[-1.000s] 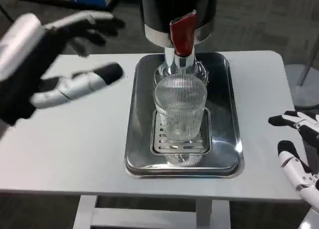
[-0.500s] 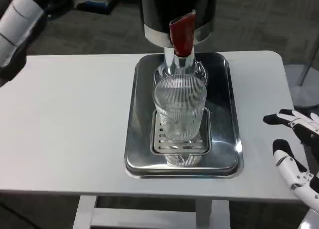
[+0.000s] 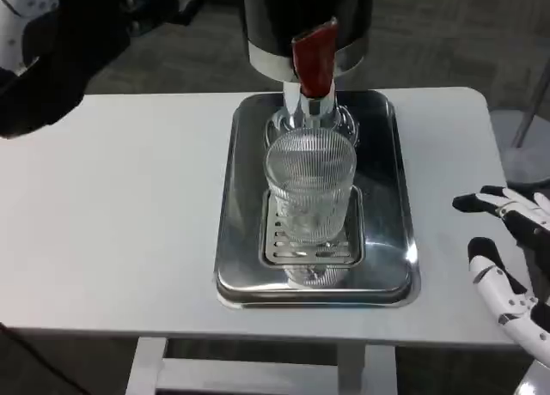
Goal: Grasp the cup under the faucet to collect the drink, then remove the cup.
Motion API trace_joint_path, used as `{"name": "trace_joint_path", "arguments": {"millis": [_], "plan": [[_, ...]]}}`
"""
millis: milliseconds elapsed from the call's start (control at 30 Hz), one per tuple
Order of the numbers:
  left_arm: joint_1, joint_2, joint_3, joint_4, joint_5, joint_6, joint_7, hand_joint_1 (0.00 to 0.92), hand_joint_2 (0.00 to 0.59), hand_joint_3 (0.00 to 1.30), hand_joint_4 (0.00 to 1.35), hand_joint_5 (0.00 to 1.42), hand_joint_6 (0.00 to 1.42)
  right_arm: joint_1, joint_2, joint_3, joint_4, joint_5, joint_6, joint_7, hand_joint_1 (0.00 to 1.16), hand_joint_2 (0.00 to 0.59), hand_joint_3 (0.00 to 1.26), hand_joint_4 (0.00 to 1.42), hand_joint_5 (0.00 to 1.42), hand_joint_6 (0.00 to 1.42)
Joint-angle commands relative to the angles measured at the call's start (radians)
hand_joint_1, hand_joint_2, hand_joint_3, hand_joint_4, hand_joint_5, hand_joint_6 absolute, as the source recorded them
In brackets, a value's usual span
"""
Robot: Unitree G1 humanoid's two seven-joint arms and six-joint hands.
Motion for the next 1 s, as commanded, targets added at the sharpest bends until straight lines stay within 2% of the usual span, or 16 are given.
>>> {"name": "trace_joint_path", "arguments": {"millis": [33, 433, 767, 1000], "plan": [[-0.051, -0.001, -0.017, 0.051, -0.001, 0.057, -0.029, 0.000, 0.161, 0.03, 0.00, 0.02, 0.10, 0.005, 0.006, 0.004, -0.015, -0.003, -0.004, -0.006, 0.17, 0.550, 0.25, 0.11, 0.03, 0.23], [-0.103, -0.018, -0.095, 0.135, 0.073, 0.076, -0.115, 0.000, 0.160, 0.05, 0.00, 0.04, 0.13, 0.026, 0.006, -0.018, -0.023, 0.015, -0.013, -0.011, 0.17, 0.538, 0.25, 0.11, 0.03, 0.22], [-0.126, -0.039, -0.136, 0.161, 0.164, 0.045, -0.147, 0.000, 0.161, 0.05, 0.00, 0.05, 0.13, 0.036, 0.005, -0.034, -0.021, 0.033, -0.018, -0.014, 0.17, 0.538, 0.25, 0.11, 0.03, 0.22], [-0.147, -0.061, -0.163, 0.193, 0.233, -0.011, -0.158, 0.000, 0.161, 0.06, 0.00, 0.05, 0.13, 0.034, 0.004, -0.039, -0.021, 0.036, -0.016, -0.011, 0.16, 0.538, 0.25, 0.11, 0.03, 0.21]]}}
